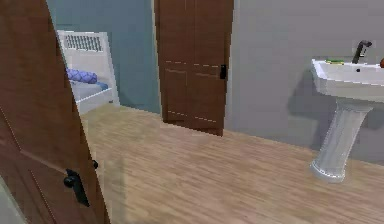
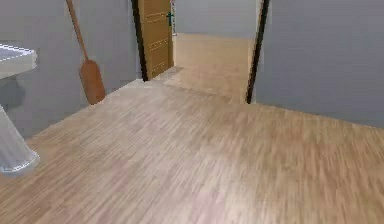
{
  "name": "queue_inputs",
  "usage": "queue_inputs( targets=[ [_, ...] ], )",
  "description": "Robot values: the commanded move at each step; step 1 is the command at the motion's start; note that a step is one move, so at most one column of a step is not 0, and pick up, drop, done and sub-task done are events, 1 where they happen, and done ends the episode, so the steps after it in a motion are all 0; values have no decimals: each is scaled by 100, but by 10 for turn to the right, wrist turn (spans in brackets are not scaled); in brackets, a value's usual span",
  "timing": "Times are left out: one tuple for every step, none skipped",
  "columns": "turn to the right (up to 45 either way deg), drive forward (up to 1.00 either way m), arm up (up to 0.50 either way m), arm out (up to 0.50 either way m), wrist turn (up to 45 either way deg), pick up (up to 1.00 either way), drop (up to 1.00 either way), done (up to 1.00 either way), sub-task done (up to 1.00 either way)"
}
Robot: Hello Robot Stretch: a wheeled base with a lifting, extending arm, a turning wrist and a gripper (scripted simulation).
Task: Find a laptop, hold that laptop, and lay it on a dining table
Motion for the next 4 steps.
queue_inputs(
  targets=[
    [0, 85, 0, 0, 0, 0, 0, 0, 0],
    [-450, 0, 0, 0, 0, 0, 0, 0, 0],
    [-60, 0, 0, 0, 0, 0, 0, 0, 0],
    [0, 5, 0, 0, 0, 0, 0, 0, 0]
  ],
)
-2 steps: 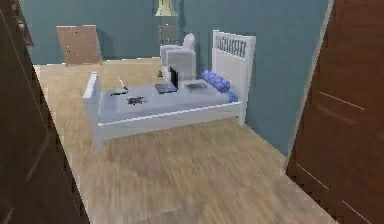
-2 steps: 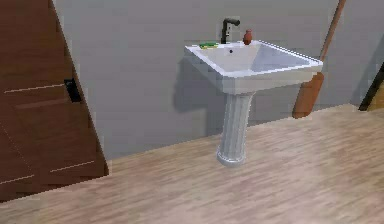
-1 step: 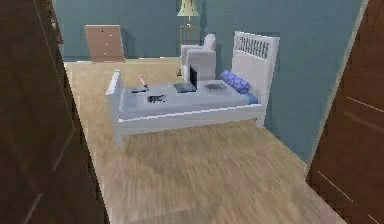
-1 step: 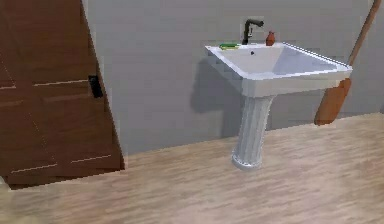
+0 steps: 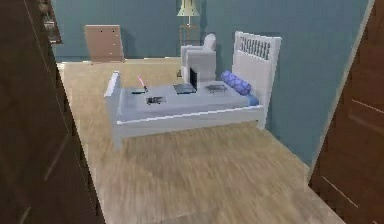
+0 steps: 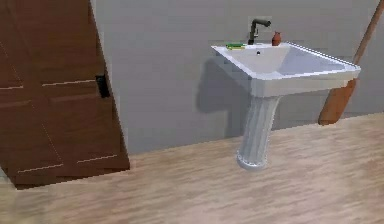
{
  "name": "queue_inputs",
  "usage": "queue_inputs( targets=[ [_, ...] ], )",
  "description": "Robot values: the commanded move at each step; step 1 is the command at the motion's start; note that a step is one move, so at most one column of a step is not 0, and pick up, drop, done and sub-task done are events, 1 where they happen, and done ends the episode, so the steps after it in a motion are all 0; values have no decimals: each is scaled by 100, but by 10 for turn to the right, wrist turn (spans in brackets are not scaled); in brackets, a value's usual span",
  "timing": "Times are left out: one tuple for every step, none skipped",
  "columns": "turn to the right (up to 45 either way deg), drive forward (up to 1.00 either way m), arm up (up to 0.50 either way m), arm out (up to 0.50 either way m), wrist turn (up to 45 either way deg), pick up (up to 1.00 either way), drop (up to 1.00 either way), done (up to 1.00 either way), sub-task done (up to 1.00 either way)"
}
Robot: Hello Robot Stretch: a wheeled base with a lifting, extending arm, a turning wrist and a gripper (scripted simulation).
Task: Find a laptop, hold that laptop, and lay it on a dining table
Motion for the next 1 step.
queue_inputs(
  targets=[
    [-60, 0, 0, 0, 0, 0, 0, 0, 0]
  ],
)
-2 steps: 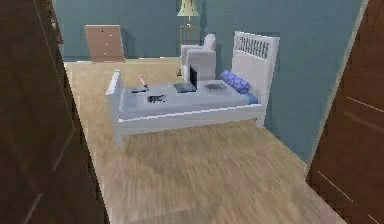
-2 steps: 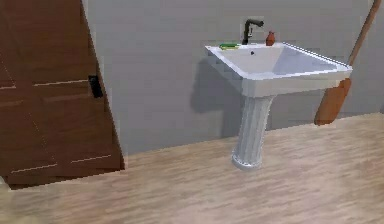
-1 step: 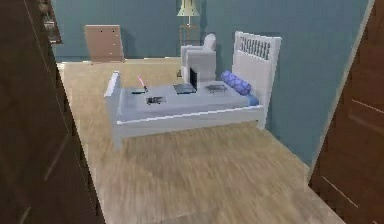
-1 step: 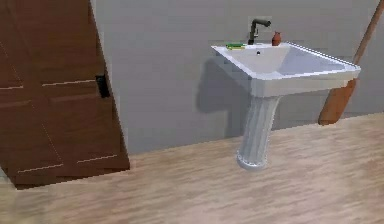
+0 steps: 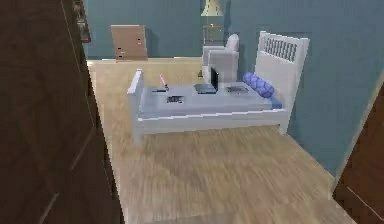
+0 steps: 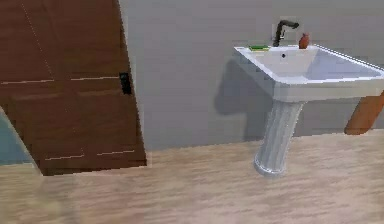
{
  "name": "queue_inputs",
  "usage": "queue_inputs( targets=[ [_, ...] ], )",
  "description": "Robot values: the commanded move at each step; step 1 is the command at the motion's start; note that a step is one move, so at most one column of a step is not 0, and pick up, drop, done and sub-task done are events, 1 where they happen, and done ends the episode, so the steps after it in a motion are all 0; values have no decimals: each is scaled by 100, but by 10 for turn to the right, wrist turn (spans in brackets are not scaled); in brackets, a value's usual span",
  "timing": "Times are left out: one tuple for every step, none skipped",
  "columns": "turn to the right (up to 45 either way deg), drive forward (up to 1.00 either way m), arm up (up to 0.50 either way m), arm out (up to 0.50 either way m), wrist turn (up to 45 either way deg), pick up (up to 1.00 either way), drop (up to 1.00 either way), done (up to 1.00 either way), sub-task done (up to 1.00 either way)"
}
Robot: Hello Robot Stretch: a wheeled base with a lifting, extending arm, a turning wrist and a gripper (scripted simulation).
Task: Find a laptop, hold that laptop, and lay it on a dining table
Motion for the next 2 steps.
queue_inputs(
  targets=[
    [0, 100, 0, 0, 0, 0, 0, 0, 0],
    [-30, 0, 0, 0, 0, 0, 0, 0, 0]
  ],
)
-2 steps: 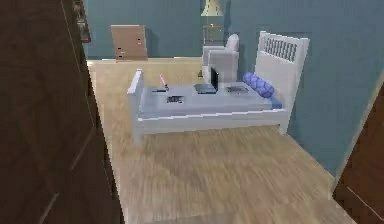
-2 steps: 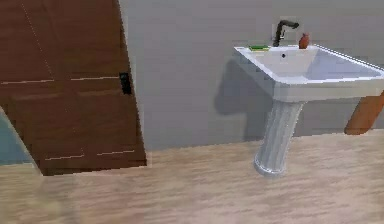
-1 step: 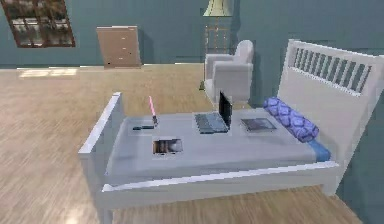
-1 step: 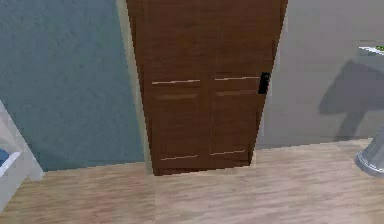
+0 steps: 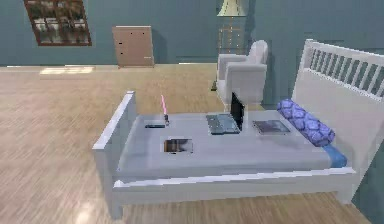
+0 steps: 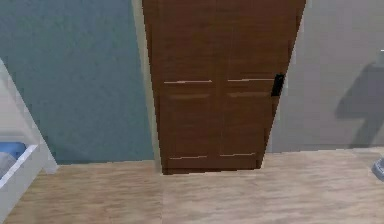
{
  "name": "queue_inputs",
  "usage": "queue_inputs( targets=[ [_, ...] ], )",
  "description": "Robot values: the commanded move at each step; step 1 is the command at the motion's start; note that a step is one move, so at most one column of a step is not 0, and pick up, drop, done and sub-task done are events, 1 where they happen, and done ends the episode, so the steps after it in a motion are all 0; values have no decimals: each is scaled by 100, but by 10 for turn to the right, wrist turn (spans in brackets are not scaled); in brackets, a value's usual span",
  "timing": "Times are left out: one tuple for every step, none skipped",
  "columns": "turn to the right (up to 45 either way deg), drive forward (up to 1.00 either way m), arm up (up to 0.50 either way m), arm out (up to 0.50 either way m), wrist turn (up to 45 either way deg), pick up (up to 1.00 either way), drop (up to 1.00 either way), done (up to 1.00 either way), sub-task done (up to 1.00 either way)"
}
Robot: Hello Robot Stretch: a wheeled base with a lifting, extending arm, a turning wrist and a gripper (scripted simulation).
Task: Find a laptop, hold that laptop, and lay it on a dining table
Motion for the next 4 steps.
queue_inputs(
  targets=[
    [0, 70, 0, 0, 0, 0, 0, 0, 0],
    [-450, 0, 0, 0, 0, 0, 0, 0, 0],
    [-270, 0, 0, 0, 0, 0, 0, 0, 0],
    [450, 0, 0, 0, 0, 0, 0, 0, 0]
  ],
)
